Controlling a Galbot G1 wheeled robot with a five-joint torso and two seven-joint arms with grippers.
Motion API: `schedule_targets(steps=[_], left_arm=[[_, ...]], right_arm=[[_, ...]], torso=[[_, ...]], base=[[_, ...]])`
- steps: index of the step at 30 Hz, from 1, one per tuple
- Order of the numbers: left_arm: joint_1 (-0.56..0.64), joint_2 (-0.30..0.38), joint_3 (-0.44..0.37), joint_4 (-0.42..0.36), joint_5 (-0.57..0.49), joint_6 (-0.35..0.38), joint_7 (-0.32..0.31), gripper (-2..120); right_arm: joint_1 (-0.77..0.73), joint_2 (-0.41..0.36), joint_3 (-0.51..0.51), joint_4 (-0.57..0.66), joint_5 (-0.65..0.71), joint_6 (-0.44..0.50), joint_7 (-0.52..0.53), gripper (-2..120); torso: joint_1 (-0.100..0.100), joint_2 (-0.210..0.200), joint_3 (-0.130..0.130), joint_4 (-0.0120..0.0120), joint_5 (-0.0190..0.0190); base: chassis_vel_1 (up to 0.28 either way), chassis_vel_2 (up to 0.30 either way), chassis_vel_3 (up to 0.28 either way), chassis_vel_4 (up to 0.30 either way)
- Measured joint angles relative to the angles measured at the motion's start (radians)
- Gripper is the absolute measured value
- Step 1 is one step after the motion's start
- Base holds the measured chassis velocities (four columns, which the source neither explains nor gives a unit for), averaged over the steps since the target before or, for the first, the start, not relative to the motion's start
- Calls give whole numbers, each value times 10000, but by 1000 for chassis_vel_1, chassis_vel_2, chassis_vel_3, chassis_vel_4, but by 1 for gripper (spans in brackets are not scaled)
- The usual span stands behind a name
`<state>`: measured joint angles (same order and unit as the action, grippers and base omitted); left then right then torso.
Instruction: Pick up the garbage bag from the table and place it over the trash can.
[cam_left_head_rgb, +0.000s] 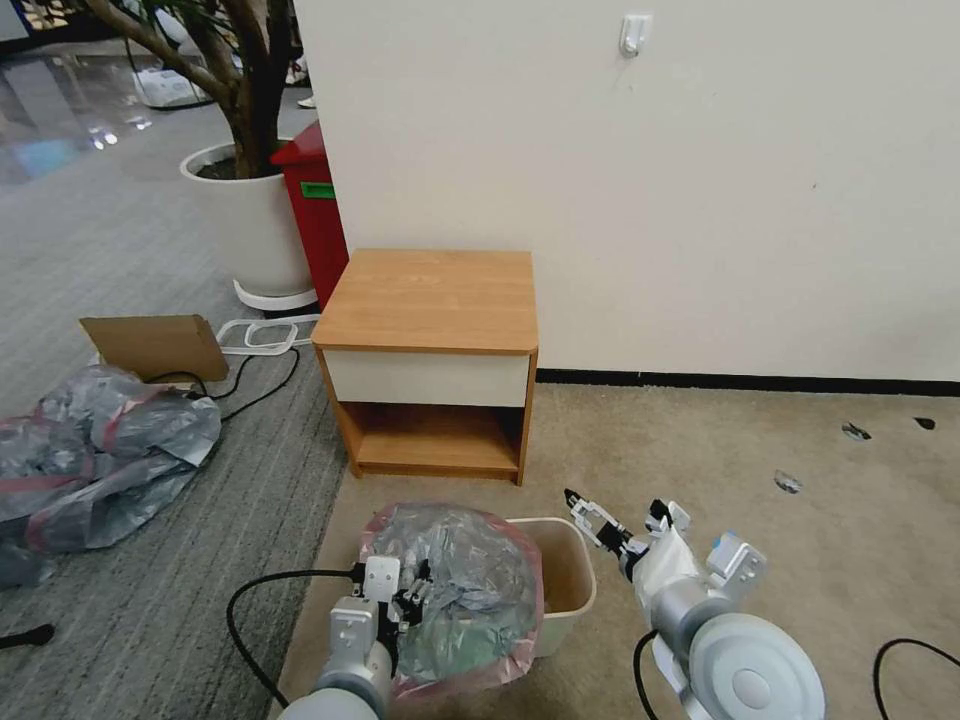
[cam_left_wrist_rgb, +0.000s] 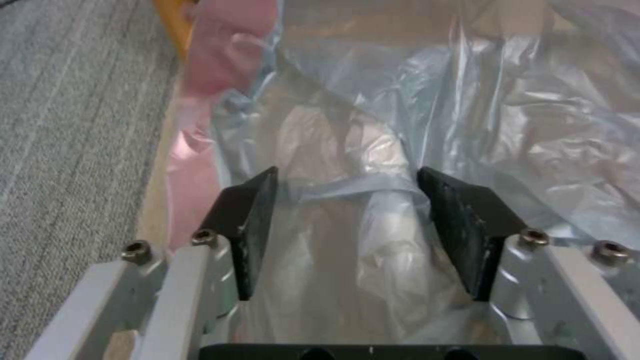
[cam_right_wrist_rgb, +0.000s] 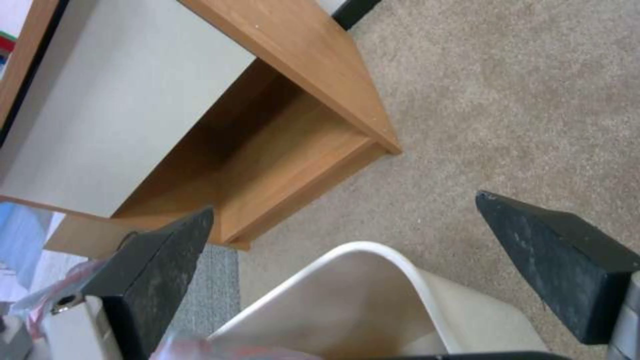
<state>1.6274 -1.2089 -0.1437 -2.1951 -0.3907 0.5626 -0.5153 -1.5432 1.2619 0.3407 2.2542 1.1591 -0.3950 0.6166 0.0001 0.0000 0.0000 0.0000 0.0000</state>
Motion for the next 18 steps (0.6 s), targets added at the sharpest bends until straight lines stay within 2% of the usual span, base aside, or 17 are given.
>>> schedule_targets(steps=[8,12,18], left_arm=[[-541,91,250,444,-270,163,-160,50],[-646,102,389,543,-288,202,-182,41],[-632,95,482,563,-290,171,-197,20]], right_arm=[[-98,78,1,4,-123,42,0,100],[-139,103,2,4,-217,67,0,100],[-139,122,13,5,-259,86,0,100]], torso=[[0,0,0,0,0],[0,0,0,-1,0],[0,0,0,0,0]], base=[[0,0,0,0],[0,0,0,0],[0,0,0,0]])
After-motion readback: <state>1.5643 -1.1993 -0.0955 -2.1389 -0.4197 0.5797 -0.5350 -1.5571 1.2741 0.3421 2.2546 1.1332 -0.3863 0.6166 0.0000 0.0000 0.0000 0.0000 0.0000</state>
